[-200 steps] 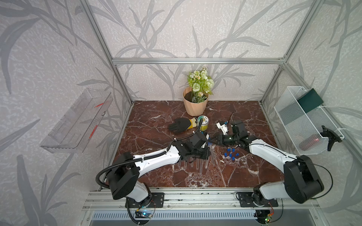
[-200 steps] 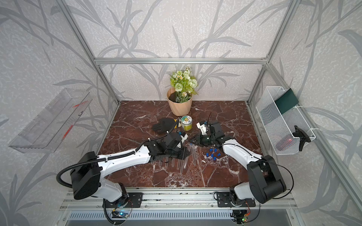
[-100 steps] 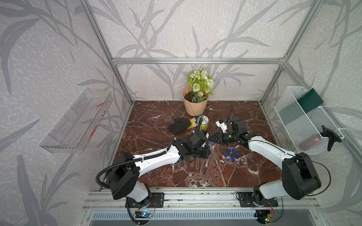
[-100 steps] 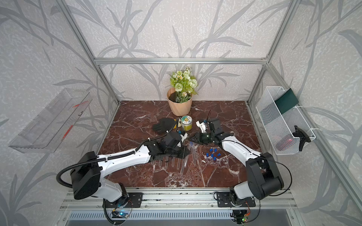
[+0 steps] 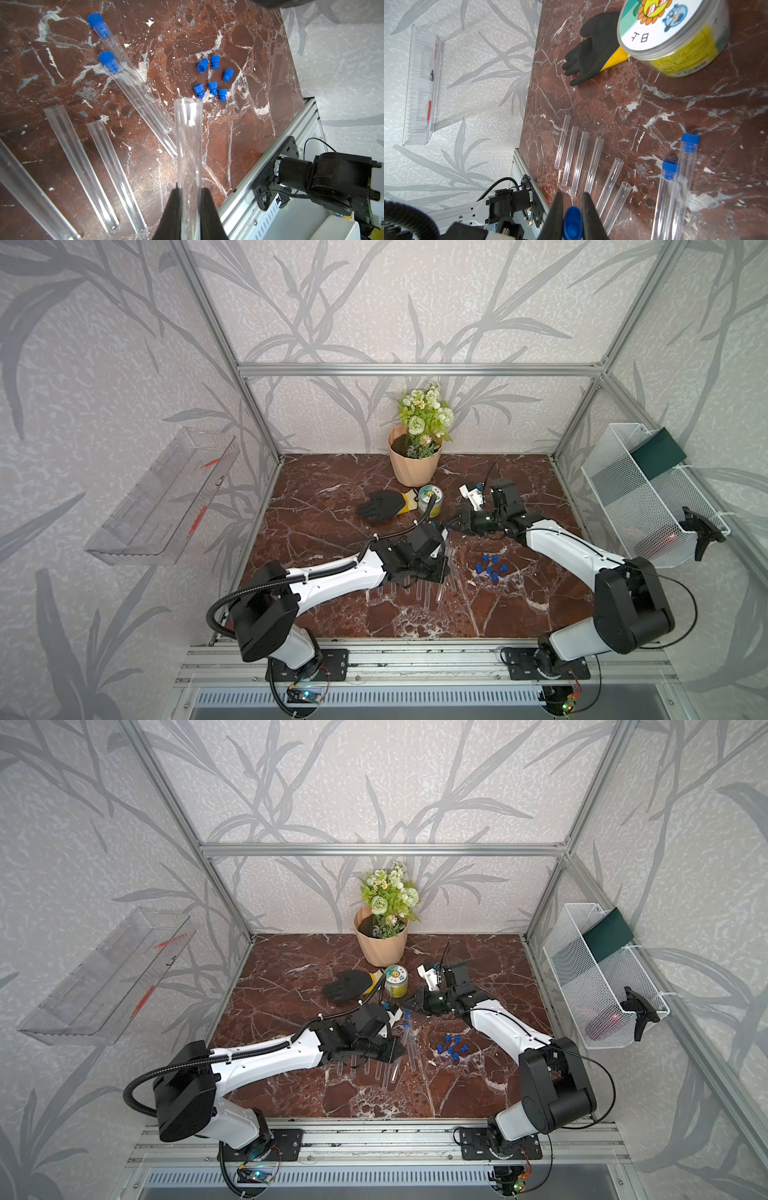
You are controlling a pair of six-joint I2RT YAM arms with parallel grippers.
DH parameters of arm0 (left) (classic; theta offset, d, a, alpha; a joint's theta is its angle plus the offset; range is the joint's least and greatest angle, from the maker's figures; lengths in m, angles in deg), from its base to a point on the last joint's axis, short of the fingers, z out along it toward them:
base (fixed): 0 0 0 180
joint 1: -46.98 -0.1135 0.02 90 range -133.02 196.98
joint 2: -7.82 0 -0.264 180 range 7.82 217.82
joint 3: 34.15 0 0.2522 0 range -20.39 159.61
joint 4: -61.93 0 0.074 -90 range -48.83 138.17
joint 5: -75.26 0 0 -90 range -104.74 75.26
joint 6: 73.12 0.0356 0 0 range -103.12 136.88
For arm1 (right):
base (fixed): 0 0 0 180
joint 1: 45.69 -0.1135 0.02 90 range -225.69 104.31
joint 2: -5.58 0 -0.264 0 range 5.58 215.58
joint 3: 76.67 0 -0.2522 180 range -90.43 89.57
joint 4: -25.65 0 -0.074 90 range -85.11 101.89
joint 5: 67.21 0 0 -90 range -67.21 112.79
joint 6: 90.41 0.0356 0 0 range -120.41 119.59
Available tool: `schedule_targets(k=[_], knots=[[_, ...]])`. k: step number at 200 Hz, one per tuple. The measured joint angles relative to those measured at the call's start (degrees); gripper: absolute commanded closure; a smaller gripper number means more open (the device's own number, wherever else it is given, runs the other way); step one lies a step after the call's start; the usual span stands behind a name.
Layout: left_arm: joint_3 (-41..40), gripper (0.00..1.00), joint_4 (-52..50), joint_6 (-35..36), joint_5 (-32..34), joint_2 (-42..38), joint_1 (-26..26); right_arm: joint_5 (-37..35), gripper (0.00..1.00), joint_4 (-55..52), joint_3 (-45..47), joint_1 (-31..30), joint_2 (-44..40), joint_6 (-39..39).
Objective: Remove stoppers from test tubes
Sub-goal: Open the stopper on the test tube, then place the stopper at the center of the board.
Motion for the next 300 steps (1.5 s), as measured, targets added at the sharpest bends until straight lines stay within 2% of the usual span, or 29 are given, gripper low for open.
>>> schedule_targets(k=[71, 124, 171, 221, 300], knots=[[0.0, 0.97, -0.09, -0.33, 0.59, 0.0, 0.0, -2.1, 0.92, -4.5, -0.28, 2.84, 0.13, -3.28], [0.87, 0.97, -1.4, -2.69, 3.32, 2.91, 0.02, -9.57, 0.91, -17.33, -1.36, 7.76, 0.17, -9.49], [2.34, 0.97, -2.97, -4.66, 5.68, 6.21, 0.24, -15.21, 0.9, -24.74, -4.28, 8.11, 1.95, -15.67], [5.16, 0.97, -4.02, -5.66, 7.21, 7.37, 0.87, -20.11, 0.9, -27.91, -5.11, 8.11, 6.08, -20.44], [7.02, 0.96, -6.01, -6.19, 8.2, 9.4, 1.22, -24.3, 0.86, -27.8, -5.11, 8.09, 9.31, -22.71]])
